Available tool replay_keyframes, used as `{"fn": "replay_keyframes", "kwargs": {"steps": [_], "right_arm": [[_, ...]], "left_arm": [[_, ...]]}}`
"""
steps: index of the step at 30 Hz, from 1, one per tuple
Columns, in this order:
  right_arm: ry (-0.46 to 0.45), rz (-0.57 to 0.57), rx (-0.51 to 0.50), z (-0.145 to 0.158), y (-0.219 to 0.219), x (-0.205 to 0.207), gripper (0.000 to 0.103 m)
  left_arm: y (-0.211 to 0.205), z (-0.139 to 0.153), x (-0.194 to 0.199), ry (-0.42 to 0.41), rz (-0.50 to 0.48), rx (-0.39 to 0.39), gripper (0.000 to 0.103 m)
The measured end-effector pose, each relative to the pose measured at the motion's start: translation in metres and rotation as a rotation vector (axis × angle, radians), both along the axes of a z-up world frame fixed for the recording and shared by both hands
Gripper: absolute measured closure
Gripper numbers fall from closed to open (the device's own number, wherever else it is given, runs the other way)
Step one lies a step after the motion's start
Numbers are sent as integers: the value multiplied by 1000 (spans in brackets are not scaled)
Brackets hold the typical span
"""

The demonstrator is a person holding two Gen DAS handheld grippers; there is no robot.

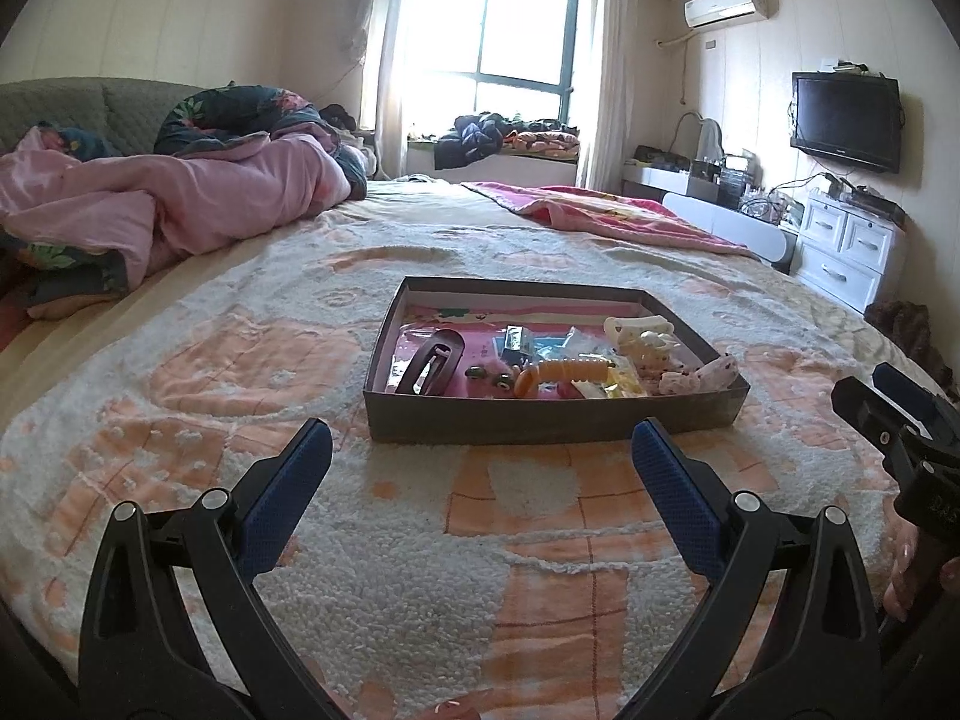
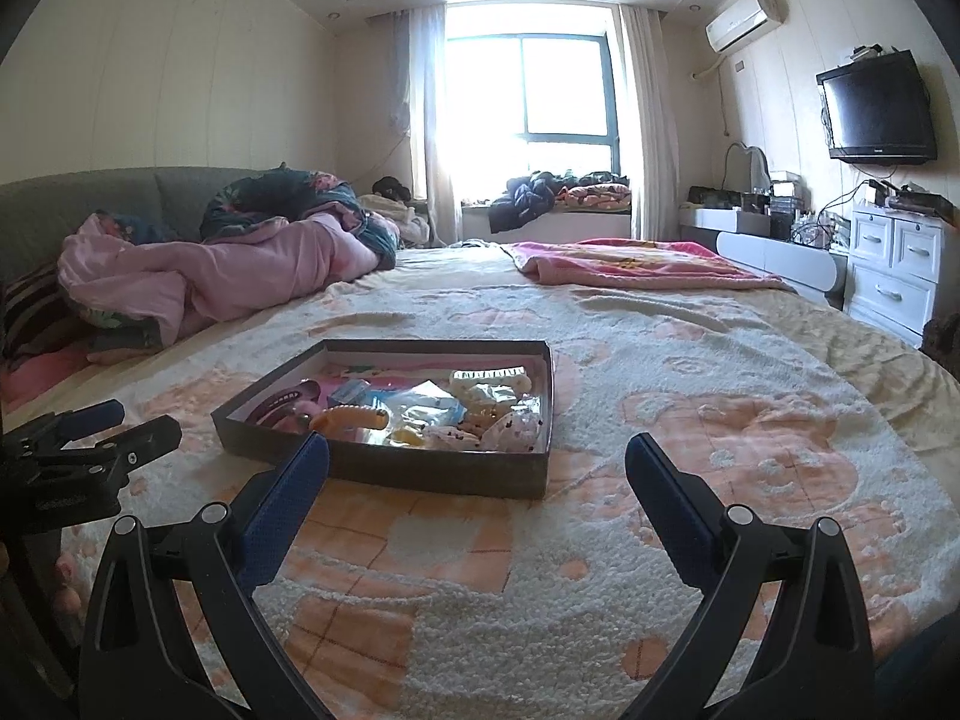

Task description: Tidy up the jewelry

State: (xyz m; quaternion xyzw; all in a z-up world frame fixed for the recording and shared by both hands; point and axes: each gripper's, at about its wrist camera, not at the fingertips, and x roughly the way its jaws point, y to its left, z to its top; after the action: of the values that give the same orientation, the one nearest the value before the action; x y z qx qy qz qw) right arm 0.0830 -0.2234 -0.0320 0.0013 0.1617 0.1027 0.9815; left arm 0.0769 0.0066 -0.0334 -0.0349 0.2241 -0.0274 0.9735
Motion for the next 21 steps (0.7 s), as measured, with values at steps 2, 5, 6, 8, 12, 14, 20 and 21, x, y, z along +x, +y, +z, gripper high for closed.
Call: {"fn": "replay_keyframes", "kwargs": {"steps": [2, 5, 6, 8, 12, 14, 20, 21], "right_arm": [[-1, -2, -1, 0, 0, 0, 7], [-1, -2, 0, 0, 0, 0, 7], [1, -1, 1, -1, 0, 0, 7], [3, -3, -2, -1, 1, 1, 7], [1, 0, 0, -1, 2, 0, 7], [4, 3, 1, -1, 2, 0, 7], [3, 2, 0, -1, 2, 0, 7], [5, 4, 0, -1, 3, 0, 7]], "left_arm": [[0, 0, 0, -1, 4, 2, 11], [1, 0, -1, -2, 5, 2, 11], [1, 0, -1, -3, 4, 2, 11], [1, 0, -1, -2, 5, 3, 11], [1, 0, -1, -1, 4, 2, 11], [1, 1, -1, -2, 5, 3, 11], [0, 0, -1, -1, 5, 3, 11], [1, 1, -1, -1, 5, 2, 11]]}}
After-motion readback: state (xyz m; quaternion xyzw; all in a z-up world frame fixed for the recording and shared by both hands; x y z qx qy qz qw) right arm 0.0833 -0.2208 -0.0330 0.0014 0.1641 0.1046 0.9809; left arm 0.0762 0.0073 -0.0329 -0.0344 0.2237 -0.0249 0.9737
